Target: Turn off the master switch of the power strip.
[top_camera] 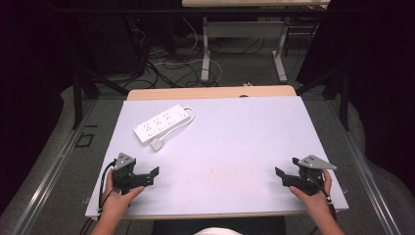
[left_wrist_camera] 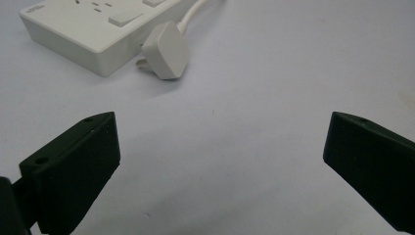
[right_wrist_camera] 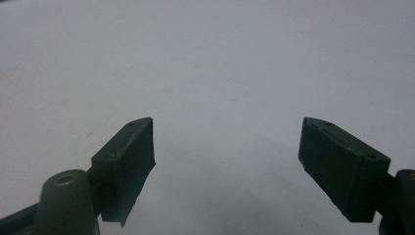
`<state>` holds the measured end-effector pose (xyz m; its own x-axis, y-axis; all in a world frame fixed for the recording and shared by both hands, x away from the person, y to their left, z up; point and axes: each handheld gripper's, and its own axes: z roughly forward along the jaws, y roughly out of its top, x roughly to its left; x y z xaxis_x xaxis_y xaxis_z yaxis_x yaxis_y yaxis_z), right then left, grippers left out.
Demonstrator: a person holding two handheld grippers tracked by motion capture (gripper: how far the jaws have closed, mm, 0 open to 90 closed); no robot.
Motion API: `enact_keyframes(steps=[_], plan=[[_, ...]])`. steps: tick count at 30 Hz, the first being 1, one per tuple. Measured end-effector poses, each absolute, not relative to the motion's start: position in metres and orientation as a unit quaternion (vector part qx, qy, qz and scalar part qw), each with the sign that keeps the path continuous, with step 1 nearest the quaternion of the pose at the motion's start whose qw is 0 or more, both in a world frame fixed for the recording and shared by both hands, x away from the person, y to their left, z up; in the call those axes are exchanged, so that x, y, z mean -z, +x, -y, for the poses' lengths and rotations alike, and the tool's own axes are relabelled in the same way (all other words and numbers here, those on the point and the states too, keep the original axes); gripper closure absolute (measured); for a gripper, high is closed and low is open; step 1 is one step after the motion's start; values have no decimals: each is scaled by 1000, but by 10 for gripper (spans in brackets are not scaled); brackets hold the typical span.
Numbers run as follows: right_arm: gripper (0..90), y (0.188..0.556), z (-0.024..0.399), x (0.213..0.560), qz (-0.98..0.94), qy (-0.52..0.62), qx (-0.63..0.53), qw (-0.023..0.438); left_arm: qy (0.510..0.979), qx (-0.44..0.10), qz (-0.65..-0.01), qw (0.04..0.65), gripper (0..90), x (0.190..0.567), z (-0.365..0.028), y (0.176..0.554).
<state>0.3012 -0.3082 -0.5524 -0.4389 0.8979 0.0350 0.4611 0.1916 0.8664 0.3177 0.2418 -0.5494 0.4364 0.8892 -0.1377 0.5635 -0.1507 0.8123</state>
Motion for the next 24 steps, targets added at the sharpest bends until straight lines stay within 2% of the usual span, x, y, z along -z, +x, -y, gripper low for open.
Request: enact_keyframes(steps=[12,24], plan=[[209,301,306,558,-733,455,-431,265,750,-203,-466,424,8,544,-228,310],[210,300,309,557,-729,459,-431,270,754,-210,-458,421,96,538,-225,308]])
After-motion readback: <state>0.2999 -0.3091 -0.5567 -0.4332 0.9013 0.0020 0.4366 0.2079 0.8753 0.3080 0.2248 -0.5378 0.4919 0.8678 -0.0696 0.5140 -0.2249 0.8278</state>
